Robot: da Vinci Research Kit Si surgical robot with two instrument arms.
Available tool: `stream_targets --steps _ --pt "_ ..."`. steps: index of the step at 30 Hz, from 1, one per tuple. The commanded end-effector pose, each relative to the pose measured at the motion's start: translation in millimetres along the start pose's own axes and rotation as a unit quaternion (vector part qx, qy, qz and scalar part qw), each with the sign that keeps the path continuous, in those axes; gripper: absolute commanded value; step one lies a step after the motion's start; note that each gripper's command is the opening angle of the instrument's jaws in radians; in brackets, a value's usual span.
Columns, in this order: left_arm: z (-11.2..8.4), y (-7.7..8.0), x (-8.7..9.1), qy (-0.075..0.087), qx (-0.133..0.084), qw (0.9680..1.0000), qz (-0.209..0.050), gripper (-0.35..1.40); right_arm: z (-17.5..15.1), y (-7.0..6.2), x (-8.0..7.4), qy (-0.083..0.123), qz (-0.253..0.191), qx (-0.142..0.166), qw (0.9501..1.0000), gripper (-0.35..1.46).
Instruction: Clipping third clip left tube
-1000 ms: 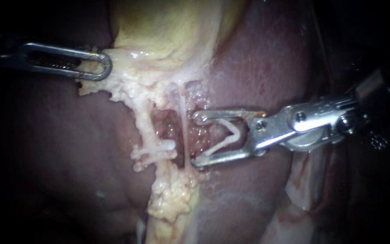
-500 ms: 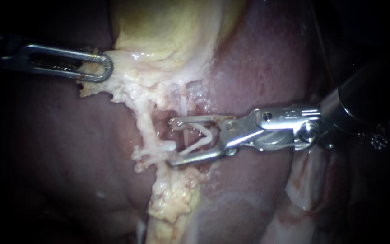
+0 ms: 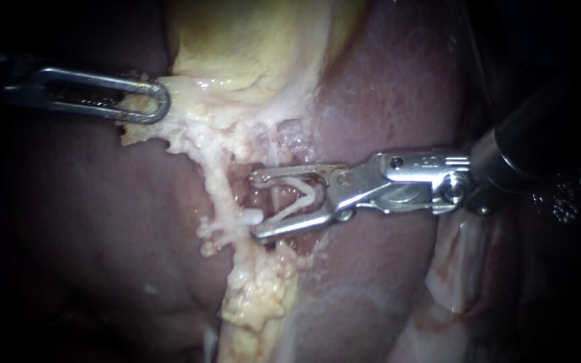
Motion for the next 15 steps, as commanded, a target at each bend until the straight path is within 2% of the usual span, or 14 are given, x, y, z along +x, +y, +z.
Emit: stream_targets --steps 1,10,15 --pt "0.0 0.0 0.0 0.0 0.0 1.0 0.0 -0.35 0.4 0.1 0.1 0.006 0.001 0.005 1.0 0.48" --pt "0.1 0.0 -0.1 0.0 0.0 1.0 0.0 -0.35 2.6 0.4 0.5 0.037 0.006 0.035 0.9987 0.46" --pt "0.2 0.0 -0.2 0.0 -0.001 1.0 0.0 -0.35 3.9 0.6 0.9 0.042 0.012 0.033 0.9985 0.46"
